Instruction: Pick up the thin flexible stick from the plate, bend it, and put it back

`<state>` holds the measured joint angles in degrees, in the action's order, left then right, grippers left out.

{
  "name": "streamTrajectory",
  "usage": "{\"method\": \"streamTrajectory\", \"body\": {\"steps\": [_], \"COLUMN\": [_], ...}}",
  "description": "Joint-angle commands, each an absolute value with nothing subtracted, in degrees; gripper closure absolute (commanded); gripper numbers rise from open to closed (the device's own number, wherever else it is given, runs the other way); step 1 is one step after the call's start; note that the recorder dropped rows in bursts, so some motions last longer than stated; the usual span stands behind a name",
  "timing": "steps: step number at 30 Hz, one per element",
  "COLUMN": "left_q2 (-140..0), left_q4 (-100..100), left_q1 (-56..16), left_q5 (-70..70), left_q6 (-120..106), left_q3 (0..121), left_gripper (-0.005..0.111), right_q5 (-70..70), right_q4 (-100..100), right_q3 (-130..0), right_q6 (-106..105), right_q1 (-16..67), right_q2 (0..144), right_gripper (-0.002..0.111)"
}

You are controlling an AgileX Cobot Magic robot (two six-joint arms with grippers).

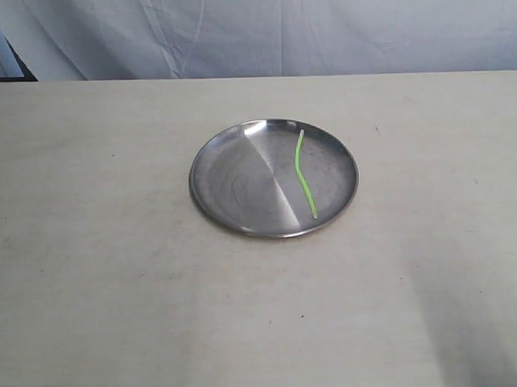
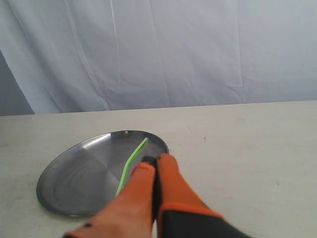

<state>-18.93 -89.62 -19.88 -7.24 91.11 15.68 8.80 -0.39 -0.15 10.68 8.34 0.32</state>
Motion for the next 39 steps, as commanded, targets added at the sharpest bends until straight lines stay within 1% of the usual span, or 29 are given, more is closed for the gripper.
{"method": "streamTrajectory", "body": {"steps": [1, 10, 13, 18, 22, 25, 31, 39], "left_q2": [-18.64, -18.24, -16.54, -11.22, -6.01, -3.1, -2.33, -2.33], "left_q4": [-89.5, -89.37, -88.26, -87.15, -85.97, -85.87, -86.36, -86.5], "left_q1": [-19.57, -19.49, -16.77, -9.65, -7.57, -6.31, -5.82, -5.82], "left_q5": [-7.32, -7.43, -4.35, 1.08, 4.15, 8.96, 14.37, 17.02], "left_q6": [91.04, 91.04, 91.04, 91.29, 91.43, 91.17, 91.05, 91.05], "left_q3": [15.52, 15.52, 15.22, 12.75, 8.18, 4.39, 2.56, 2.56], "left_gripper": [0.107, 0.107, 0.107, 0.107, 0.107, 0.107, 0.107, 0.107], "right_q5": [8.92, 8.92, 8.92, 8.92, 8.92, 8.92, 8.92, 8.92], "right_q4": [-0.5, -0.5, -0.5, -0.5, -0.5, -0.5, -0.5, -0.5], "right_q3": [0.0, 0.0, 0.0, 0.0, 0.0, 0.0, 0.0, 0.0], "right_q6": [10.62, 10.62, 10.62, 10.62, 10.62, 10.62, 10.62, 10.62], "right_q1": [7.99, 7.99, 7.99, 7.99, 7.99, 7.99, 7.99, 7.99], "right_q2": [0.0, 0.0, 0.0, 0.0, 0.0, 0.0, 0.0, 0.0], "right_gripper": [0.108, 0.108, 0.108, 0.108, 0.108, 0.108, 0.108, 0.108]}}
